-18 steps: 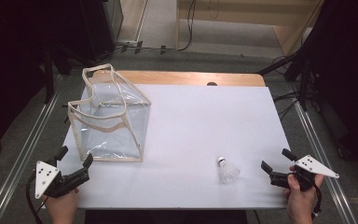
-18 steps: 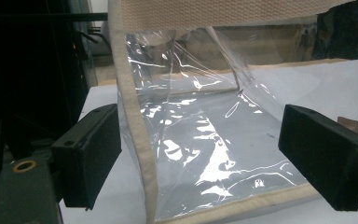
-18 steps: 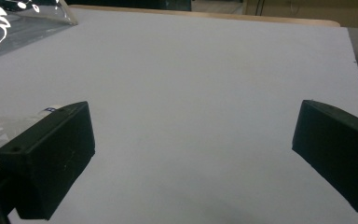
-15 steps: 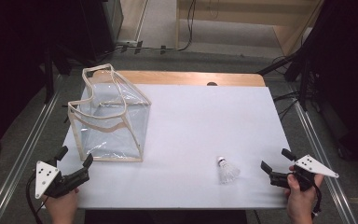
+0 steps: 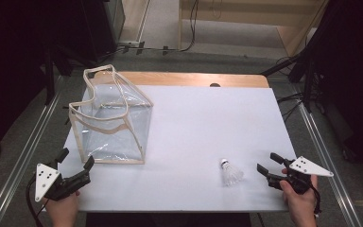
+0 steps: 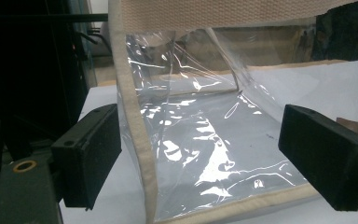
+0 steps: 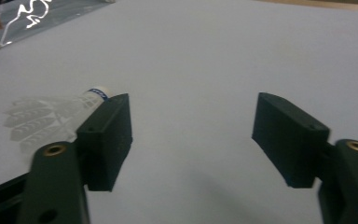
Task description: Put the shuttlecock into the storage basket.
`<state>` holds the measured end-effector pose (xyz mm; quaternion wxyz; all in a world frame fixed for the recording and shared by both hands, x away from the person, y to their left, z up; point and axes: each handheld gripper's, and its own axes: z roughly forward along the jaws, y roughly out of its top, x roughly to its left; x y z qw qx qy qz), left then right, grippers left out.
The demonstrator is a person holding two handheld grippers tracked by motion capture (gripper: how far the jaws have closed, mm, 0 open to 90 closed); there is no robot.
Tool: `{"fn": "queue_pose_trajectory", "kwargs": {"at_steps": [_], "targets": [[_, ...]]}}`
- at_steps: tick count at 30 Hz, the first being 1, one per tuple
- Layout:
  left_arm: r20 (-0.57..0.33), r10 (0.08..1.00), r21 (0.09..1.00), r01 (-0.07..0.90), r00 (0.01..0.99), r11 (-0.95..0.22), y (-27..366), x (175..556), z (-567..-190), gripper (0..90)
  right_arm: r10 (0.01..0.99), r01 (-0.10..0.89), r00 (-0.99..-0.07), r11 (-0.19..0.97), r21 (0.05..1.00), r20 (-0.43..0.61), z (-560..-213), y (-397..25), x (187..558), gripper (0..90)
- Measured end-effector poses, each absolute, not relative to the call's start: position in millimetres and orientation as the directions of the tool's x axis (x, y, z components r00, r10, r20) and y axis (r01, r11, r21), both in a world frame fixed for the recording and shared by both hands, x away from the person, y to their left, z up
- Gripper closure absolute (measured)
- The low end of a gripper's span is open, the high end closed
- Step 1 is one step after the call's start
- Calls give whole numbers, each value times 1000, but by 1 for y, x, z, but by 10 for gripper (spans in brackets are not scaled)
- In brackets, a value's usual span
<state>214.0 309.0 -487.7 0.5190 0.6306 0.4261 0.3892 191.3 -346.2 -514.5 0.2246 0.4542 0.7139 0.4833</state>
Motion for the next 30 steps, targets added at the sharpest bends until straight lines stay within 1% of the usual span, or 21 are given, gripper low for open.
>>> {"fn": "queue_pose_trajectory", "kwargs": {"at_steps": [1, 2, 3, 5, 7, 8, 9, 10, 11, 13, 24, 30], "targets": [[49, 941, 986, 133, 334, -98, 309, 214, -488, 137, 866, 431, -486, 120, 894, 118, -515, -346, 191, 277], [51, 941, 986, 133, 335, -101, 309, 214, -488, 137, 852, 437, -506, 121, 892, 132, -515, -344, 192, 344], [51, 941, 986, 133, 336, -101, 309, 214, -488, 137, 851, 438, -509, 128, 890, 128, -515, -343, 193, 385], [52, 941, 986, 133, 334, -101, 309, 214, -488, 137, 841, 449, -522, 134, 884, 138, -515, -342, 193, 528], [51, 941, 986, 131, 334, -100, 308, 214, -488, 137, 826, 455, -548, 163, 875, 131, -516, -339, 194, 676], [54, 941, 986, 132, 335, -104, 309, 214, -488, 137, 818, 465, -560, 179, 867, 131, -517, -338, 193, 735], [54, 941, 986, 132, 335, -104, 309, 214, -488, 137, 818, 465, -560, 179, 867, 131, -517, -338, 193, 735], [53, 940, 986, 132, 337, -103, 309, 213, -488, 137, 803, 473, -582, 206, 857, 128, -518, -335, 194, 816], [50, 940, 986, 131, 337, -100, 309, 213, -488, 137, 800, 479, -585, 210, 853, 132, -518, -334, 194, 854], [48, 940, 986, 132, 336, -98, 309, 213, -488, 137, 784, 483, -606, 230, 845, 133, -519, -332, 195, 872], [50, 940, 986, 132, 336, -100, 309, 213, -488, 137, 728, 484, -679, 341, 806, 99, -522, -314, 196, 875], [50, 941, 986, 131, 335, -99, 309, 214, -488, 137, 707, 479, -701, 369, 797, 93, -523, -308, 196, 875]]}}
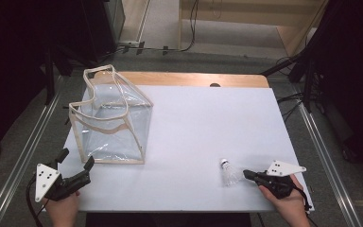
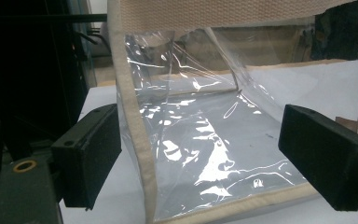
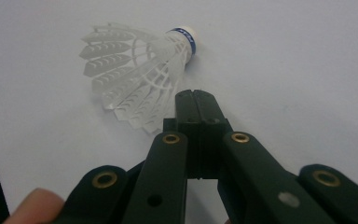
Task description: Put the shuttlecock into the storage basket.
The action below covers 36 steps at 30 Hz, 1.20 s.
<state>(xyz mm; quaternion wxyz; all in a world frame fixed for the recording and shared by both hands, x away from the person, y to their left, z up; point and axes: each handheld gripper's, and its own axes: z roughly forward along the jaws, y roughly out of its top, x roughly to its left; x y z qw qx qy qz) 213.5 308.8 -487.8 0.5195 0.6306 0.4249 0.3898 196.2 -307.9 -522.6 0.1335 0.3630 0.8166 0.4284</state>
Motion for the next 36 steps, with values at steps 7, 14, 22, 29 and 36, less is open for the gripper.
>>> {"fn": "queue_pose_trajectory", "kwargs": {"at_steps": [7, 14, 22, 29, 36], "targets": [[54, 940, 986, 132, 336, -104, 309, 213, -488, 137, 672, 462, -735, 392, 796, 95, -522, -298, 196, 875], [54, 941, 986, 132, 335, -103, 309, 213, -488, 137, 644, 438, -760, 412, 799, 85, -521, -288, 199, 874], [54, 940, 986, 133, 337, -104, 309, 213, -488, 137, 606, 412, -792, 439, 799, 75, -520, -269, 200, 874], [51, 941, 986, 132, 336, -101, 309, 213, -488, 137, 582, 398, -810, 451, 799, 75, -519, -255, 204, 874], [50, 940, 987, 129, 337, -99, 309, 212, -488, 137, 562, 368, -826, 471, 802, 49, -515, -233, 213, 874]]}}
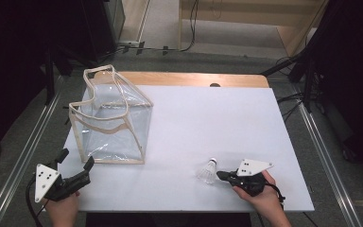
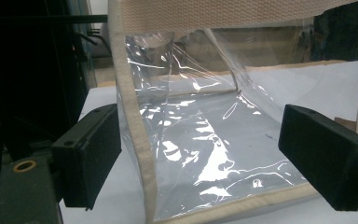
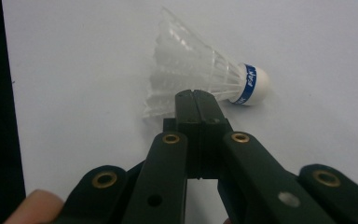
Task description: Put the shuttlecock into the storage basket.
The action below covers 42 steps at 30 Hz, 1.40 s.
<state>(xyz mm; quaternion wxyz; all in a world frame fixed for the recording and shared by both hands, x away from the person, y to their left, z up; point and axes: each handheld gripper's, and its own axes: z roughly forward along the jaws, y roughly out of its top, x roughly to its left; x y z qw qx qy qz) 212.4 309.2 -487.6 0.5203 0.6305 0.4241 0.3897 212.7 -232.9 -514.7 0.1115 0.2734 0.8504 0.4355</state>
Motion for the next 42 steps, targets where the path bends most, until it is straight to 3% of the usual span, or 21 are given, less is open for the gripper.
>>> {"fn": "queue_pose_trajectory", "kwargs": {"at_steps": [22, 35, 42], "targets": [[53, 940, 987, 124, 336, -100, 308, 212, -488, 137, 577, 345, -817, 490, 801, -2, -503, -185, 252, 874], [55, 941, 987, 124, 334, -101, 308, 212, -488, 137, 643, 399, -765, 438, 806, 29, -503, -186, 277, 874], [57, 941, 987, 124, 334, -104, 308, 212, -488, 137, 607, 371, -794, 458, 808, 20, -503, -181, 273, 874]]}}
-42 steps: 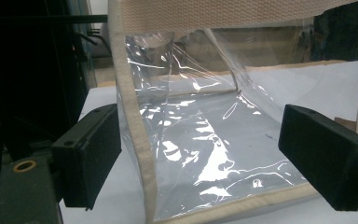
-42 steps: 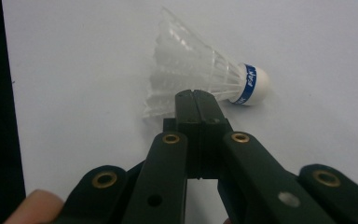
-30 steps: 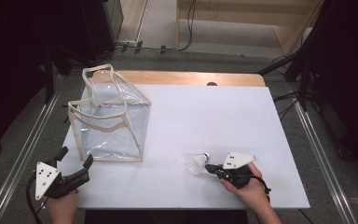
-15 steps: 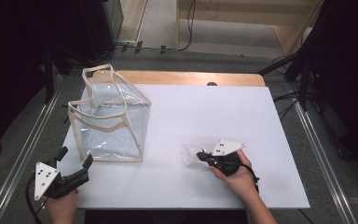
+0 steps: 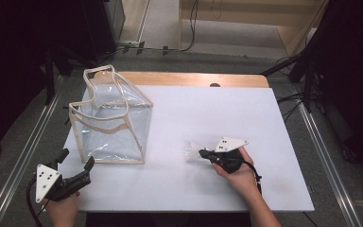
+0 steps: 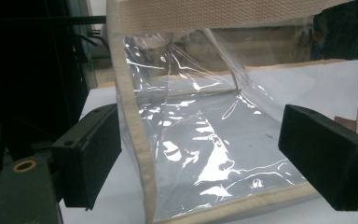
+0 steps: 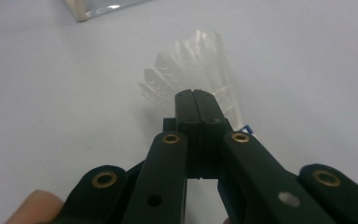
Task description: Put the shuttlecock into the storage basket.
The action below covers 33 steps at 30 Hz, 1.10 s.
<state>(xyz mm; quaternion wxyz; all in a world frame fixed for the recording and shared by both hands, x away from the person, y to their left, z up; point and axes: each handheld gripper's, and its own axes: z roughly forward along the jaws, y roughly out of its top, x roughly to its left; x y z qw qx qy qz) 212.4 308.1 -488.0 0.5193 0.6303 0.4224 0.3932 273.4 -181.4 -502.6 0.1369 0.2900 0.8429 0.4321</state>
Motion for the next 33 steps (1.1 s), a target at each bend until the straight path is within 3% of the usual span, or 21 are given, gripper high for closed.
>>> {"fn": "queue_pose_trajectory", "kwargs": {"at_steps": [7, 33], "targets": [[54, 941, 987, 123, 335, -101, 308, 212, -488, 137, 572, 345, -821, 508, 789, -9, -504, -168, 276, 874], [51, 940, 988, 123, 336, -97, 309, 213, -488, 137, 721, 489, -691, 404, 774, 60, -506, -179, 315, 874]]}}
